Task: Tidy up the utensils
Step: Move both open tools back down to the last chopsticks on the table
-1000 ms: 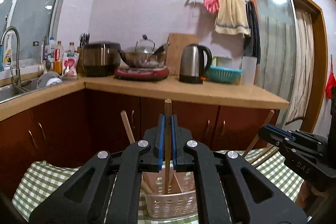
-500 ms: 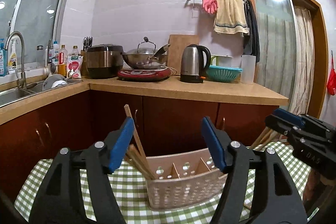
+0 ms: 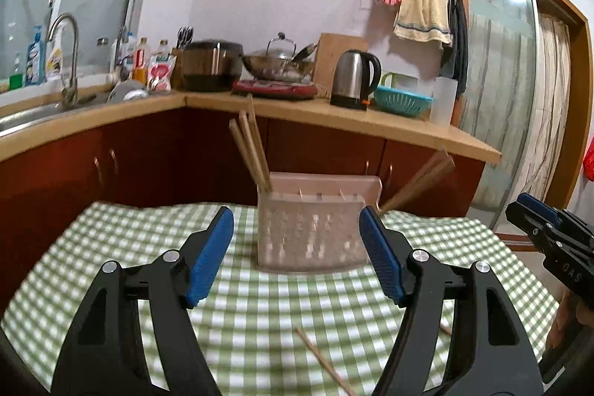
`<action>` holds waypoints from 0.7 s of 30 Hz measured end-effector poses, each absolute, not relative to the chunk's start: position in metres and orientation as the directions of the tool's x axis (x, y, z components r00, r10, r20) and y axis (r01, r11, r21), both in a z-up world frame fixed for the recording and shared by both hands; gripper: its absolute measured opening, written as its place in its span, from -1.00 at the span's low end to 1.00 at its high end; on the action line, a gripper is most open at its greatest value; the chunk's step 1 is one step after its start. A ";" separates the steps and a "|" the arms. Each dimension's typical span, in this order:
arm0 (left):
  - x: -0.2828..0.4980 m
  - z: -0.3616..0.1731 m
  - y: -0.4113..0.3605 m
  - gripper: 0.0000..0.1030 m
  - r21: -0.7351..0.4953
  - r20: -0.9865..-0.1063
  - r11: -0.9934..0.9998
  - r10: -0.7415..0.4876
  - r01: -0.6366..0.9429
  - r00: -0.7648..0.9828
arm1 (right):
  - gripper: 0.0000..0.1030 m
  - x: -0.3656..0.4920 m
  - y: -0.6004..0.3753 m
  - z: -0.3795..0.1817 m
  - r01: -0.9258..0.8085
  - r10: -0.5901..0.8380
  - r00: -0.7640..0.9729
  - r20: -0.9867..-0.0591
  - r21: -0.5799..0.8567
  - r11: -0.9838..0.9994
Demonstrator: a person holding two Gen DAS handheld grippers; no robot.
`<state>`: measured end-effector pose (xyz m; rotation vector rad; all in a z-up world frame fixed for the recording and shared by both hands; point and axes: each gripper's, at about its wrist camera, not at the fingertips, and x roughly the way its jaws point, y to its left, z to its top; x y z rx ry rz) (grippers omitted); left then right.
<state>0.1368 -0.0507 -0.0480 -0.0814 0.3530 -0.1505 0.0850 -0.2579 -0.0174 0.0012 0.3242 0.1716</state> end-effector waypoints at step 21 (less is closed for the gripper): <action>0.068 -0.137 -0.102 0.33 -0.083 -0.527 0.995 -0.095 0.060 0.845 | -0.34 0.038 -0.295 -0.093 -0.217 0.206 0.867 -0.454 0.028 0.976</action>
